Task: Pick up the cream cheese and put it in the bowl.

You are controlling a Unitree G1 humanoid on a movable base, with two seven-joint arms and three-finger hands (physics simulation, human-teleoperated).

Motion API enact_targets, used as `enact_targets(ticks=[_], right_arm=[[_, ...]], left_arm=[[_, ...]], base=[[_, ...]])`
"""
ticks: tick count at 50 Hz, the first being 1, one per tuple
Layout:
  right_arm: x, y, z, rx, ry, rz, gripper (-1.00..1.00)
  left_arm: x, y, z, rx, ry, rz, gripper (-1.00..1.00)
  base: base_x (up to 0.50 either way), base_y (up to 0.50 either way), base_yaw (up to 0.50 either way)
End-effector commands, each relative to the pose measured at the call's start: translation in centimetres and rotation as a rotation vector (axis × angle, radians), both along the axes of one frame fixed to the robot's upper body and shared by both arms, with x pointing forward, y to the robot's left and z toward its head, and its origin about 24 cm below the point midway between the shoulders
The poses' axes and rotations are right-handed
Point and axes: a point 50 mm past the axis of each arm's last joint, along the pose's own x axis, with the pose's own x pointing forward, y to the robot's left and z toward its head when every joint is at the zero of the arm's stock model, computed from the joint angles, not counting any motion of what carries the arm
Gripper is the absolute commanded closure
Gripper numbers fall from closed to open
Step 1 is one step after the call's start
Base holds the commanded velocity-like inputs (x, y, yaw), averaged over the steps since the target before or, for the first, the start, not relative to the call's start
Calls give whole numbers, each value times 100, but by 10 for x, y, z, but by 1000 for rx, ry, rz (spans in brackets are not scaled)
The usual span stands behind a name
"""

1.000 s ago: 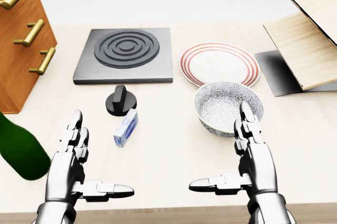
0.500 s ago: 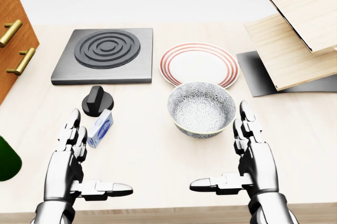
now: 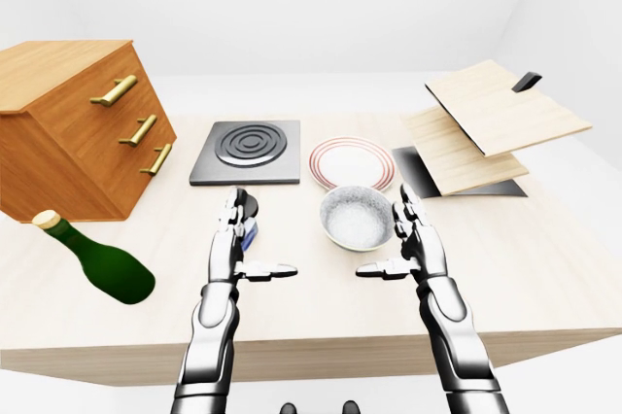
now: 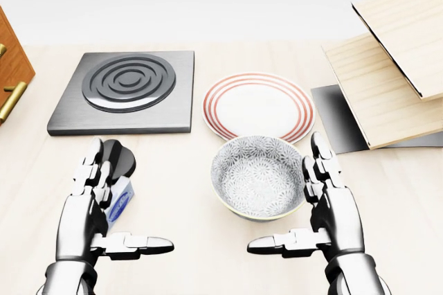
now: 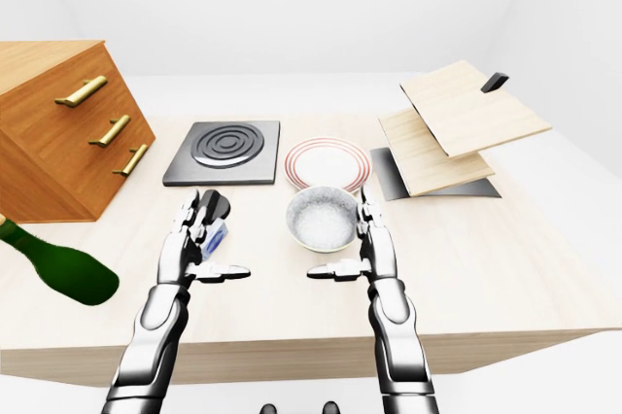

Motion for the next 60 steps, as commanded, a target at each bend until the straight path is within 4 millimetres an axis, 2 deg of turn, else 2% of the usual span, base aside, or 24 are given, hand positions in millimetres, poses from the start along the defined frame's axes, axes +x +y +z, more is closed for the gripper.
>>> enact_targets(ticks=[1, 11, 16, 30, 37, 45, 51, 60], right_arm=[[-1, 1, -2, 1, 2, 7, -100], [-4, 2, -1, 7, -3, 22, -100], [-5, 3, -1, 11, -5, 28, -100], [-7, 3, 2, 19, -9, 41, -100], [-9, 4, 4, 24, -15, 50, -100], [-11, 6, 5, 28, -15, 72, -100], [-13, 8, 6, 31, -19, 85, -100], [-14, 11, 6, 39, -22, 105, -100]], left_arm=[[1, 4, 3, 32, -33, 26, -100], [8, 18, 5, 105, -46, 108, -100], [16, 29, -2, 138, -7, 163, -100], [22, 43, -24, 229, 99, 259, -100], [24, 45, -34, 254, 146, 280, -100], [25, 47, -31, 284, 133, 307, -100], [27, 48, -37, 312, 161, 325, -100], [27, 41, -40, 359, 160, 335, -100]], base=[[0, 0, 0], [0, 0, 0], [0, 0, 0], [0, 0, 0], [0, 0, 0], [0, 0, 0], [0, 0, 0], [0, 0, 0]])
